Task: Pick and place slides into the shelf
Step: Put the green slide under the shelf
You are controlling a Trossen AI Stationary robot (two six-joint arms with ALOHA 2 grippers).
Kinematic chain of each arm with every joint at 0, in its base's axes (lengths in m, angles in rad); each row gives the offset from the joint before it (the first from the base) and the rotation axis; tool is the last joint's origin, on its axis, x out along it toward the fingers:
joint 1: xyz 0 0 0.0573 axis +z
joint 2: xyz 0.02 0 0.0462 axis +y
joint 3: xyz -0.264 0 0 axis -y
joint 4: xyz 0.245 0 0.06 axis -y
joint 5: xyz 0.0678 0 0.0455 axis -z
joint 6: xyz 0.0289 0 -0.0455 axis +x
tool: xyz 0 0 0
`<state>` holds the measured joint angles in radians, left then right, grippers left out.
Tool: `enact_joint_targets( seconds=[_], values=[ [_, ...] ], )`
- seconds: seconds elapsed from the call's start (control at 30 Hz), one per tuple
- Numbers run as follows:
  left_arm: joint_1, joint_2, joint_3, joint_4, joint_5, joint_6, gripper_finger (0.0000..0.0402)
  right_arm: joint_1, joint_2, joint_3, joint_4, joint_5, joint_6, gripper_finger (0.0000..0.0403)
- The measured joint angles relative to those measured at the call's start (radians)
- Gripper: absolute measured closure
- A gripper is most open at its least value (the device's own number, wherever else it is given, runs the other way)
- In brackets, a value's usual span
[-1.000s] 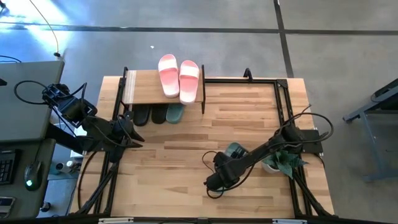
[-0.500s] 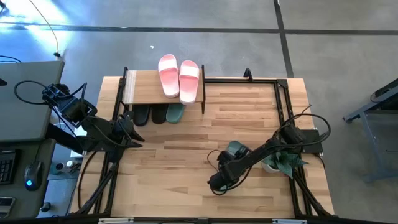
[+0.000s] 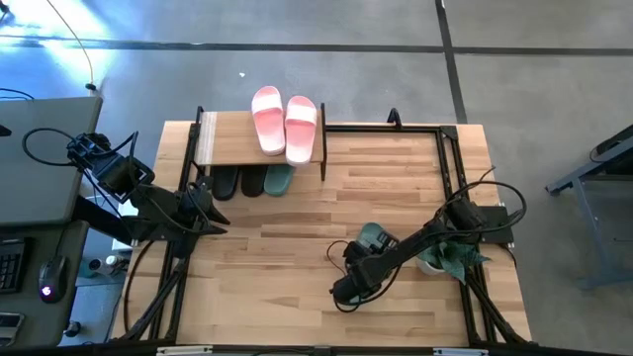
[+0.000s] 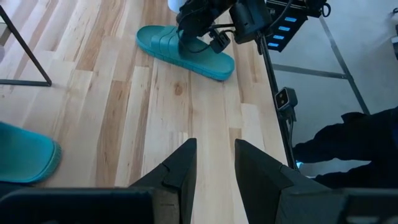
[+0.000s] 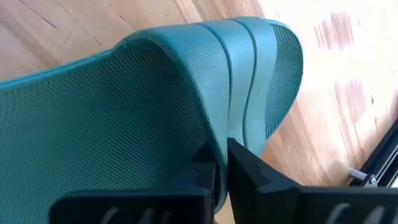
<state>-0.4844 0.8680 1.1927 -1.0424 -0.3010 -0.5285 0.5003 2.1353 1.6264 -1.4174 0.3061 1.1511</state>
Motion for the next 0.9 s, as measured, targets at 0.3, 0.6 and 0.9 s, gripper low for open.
enact_joint_targets(
  seconds=[0.3, 0.6, 0.9],
  values=[
    [0.000, 0.000, 0.000, 0.000, 0.000, 0.000, 0.0308, 0.005, 0.000, 0.086, -0.143, 0.110, -0.002, 0.0401],
    [0.000, 0.000, 0.000, -0.007, -0.005, 0.000, 0.0308, -0.031, -0.052, 0.322, -0.154, 0.343, -0.120, 0.0402],
    [0.000, 0.000, 0.000, -0.008, -0.005, 0.001, 0.0308, -0.104, -0.062, 0.636, -0.140, 0.504, -0.413, 0.0402]
  ],
)
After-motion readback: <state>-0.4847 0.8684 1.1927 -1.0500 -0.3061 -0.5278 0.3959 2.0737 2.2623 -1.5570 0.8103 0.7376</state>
